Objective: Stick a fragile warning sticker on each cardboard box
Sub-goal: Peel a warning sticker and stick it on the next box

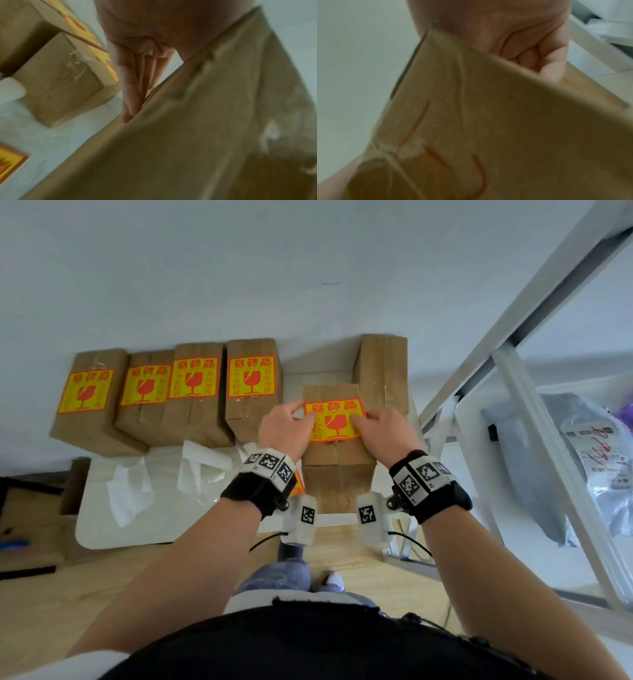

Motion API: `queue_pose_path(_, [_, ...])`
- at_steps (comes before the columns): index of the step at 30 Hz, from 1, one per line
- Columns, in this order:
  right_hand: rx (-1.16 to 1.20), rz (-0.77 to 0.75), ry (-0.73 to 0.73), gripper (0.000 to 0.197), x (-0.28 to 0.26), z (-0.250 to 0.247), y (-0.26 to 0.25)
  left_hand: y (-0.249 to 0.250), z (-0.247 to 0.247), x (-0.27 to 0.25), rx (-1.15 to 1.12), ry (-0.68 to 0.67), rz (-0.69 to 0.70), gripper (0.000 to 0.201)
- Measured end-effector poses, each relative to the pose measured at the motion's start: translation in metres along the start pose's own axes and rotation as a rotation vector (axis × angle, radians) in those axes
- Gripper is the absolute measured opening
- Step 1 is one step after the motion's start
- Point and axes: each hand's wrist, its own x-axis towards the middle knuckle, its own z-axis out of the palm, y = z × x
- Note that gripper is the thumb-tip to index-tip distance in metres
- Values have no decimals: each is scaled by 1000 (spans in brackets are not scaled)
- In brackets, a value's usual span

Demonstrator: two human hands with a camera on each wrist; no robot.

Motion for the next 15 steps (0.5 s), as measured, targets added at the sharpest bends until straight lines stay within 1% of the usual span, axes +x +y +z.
queue_pose_path(3, [-14,-12,3,37,24,-6,-24,15,-20,28,-26,-72,18,57])
queue_pose_path(5, [-8,-35,42,35,42,-4,-37,21,-27,45,-51,-74,21,63])
queue_pose_path(7, [-1,-63,71,31,60,3,-46,23,-28,58,-93,-78,17,65])
queue_pose_path(9, [39,-60,68,26,75,15,-50,19,-25,68,-132,-88,32,62])
queue_pose_path(11, [73,-37,78,24,87,28,-50,15,-20,79,-101,-87,50,52])
queue_pose_path(12, [83,-24,88,24,92,33,-50,12,-16,86,-77,-93,61,51])
queue_pose_path(15, [127,9,104,26,106,46,-47,7,-7,100,21,-132,73,67])
